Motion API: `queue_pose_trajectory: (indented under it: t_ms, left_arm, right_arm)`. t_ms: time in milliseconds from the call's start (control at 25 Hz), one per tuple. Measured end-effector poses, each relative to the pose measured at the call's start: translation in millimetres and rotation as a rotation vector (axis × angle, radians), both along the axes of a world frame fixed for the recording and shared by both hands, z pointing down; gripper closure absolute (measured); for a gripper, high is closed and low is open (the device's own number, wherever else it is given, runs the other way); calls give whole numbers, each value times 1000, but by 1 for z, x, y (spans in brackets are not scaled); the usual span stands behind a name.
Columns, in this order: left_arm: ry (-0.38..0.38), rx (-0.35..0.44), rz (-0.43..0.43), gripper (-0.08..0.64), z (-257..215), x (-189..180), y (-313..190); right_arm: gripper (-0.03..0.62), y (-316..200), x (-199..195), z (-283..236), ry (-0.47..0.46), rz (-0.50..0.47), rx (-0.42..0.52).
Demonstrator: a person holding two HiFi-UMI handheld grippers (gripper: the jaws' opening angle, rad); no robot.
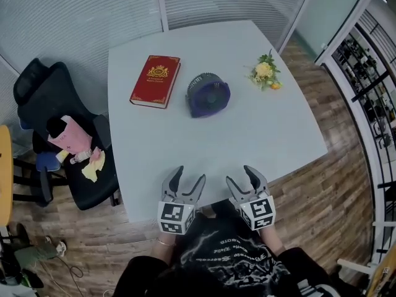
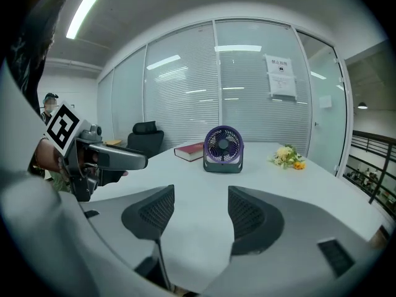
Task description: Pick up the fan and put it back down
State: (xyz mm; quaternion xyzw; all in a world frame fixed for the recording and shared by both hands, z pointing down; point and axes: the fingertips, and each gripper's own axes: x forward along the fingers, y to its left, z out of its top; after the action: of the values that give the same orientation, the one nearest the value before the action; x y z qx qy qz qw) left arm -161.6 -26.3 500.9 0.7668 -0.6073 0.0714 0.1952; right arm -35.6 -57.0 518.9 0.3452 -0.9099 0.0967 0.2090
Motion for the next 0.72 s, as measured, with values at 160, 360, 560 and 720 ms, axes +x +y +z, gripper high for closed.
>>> queue_pose_trajectory:
  t_ms: [160,360,560,720]
  left_arm:
    - [-26,8,-38,242,-8,-2,-19]
    - [-93,8,-68,242,-18,-6,-44]
    - [-121,22,-95,242,-33,-12,-73]
    - [-160,33,-123,242,-40,-19,-96]
  right_arm:
    - [314,-35,6,-17,-19,-9,37]
    - [314,-77,6,-33,-26,-52,80]
    - [314,-117,-4,-42,-16,-114,110]
    - [314,-146,-15,-53,3,-175,133]
